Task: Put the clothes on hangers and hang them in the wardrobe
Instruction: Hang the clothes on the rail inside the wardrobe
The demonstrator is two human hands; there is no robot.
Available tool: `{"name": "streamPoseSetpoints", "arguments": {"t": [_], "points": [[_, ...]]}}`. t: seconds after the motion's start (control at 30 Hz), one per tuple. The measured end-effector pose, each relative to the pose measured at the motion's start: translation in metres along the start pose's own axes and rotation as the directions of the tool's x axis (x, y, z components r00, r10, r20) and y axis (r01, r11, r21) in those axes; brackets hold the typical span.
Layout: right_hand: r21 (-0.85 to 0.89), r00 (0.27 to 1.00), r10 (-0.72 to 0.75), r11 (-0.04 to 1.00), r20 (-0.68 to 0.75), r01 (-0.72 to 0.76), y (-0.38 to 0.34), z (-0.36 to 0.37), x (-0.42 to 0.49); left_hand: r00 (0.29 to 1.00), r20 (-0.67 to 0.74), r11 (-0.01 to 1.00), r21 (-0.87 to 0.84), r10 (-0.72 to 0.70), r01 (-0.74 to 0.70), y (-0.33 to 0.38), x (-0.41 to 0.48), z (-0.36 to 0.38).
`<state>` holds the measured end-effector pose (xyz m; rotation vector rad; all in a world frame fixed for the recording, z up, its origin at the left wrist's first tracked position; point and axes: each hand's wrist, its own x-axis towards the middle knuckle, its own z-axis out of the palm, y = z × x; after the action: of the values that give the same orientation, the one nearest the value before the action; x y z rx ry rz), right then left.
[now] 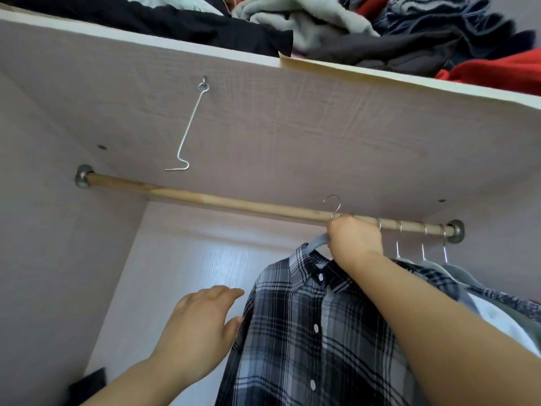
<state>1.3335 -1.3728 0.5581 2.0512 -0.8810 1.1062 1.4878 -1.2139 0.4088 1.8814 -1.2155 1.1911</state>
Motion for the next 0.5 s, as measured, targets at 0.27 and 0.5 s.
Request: {"name": "streamPoseSetpoints", "arguments": {"t": [0.27, 0.5], "points": [[0.045, 1.0, -0.018, 0.999, 0.02, 0.017, -0.015, 0.041, -0.023, 0.996, 0.076, 0.999, 0.032, -0.037, 0.035, -0.007, -0.021, 0.012], [0.037, 0.991, -0.12, 0.992, -0.055, 0.122, -0.032, 0.044, -0.057, 0.989, 0.119, 0.996, 0.039, -0.09, 0.086, -0.009, -0.039, -0.005]]}}
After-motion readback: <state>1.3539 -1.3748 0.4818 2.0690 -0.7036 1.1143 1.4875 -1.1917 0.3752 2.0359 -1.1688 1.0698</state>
